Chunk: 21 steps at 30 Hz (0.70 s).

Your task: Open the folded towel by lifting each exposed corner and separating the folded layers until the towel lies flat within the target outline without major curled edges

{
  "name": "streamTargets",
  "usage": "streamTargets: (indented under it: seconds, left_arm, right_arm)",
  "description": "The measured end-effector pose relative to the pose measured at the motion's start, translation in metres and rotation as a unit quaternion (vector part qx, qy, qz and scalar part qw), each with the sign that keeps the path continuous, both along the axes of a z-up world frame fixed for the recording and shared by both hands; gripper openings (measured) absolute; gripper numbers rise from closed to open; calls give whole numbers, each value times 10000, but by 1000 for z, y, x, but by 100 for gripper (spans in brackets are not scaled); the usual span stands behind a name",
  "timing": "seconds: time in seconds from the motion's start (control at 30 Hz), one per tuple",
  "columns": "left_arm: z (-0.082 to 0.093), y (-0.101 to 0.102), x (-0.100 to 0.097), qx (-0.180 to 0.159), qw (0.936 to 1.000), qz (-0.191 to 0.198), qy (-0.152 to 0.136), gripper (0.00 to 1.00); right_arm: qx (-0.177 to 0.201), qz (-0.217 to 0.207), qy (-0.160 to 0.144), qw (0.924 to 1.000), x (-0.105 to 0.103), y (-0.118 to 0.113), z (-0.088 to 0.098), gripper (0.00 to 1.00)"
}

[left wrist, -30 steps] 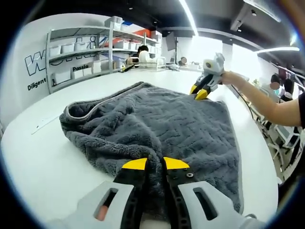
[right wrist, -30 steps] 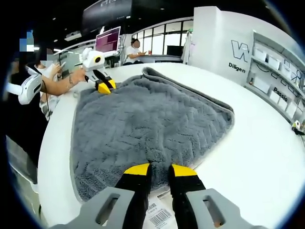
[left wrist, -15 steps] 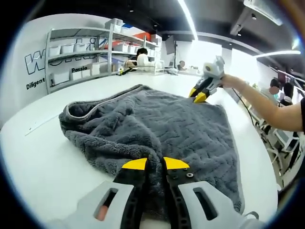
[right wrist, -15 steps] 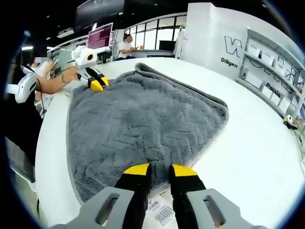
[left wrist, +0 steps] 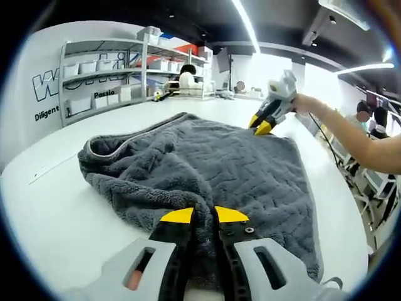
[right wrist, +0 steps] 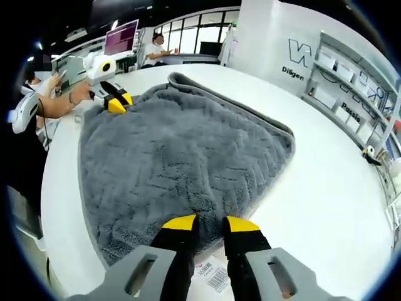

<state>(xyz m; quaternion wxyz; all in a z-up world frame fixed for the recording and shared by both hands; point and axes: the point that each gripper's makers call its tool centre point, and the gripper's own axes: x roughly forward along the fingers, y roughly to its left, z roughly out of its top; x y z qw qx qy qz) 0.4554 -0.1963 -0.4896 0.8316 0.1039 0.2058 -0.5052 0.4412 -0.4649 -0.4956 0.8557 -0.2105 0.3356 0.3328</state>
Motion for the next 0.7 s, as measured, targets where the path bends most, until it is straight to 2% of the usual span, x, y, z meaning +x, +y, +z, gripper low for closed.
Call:
streamTargets:
  seconds: [0.1,0.37,0.47,0.57,0.63,0.7]
  left_arm:
    - [0,-2,0,-11,10000,-4,11,10]
    - [-2,-4,-16,44,9999,38,-82,12]
    - [-2,-4,-19,-209,9997,112,31,15]
    - [0,-4,-17,-407,9989,146,164,18]
    - [2,-4,-14,-428,9988,124,184,23]
    - [4,-5,-14,-408,9990,48,165,28]
  right_arm:
    - [-48,-43,-11,10000,0,-3,0,14]
    - [-105,-85,-131,9998,0,-4,0,15]
    - [-177,-130,-191,9996,1,-4,1,16]
    - [-25,-322,-251,9992,3,-6,4,21]
    - [110,-708,-207,9972,6,-12,3,27]
    - [166,-673,-277,9972,4,-12,4,30]
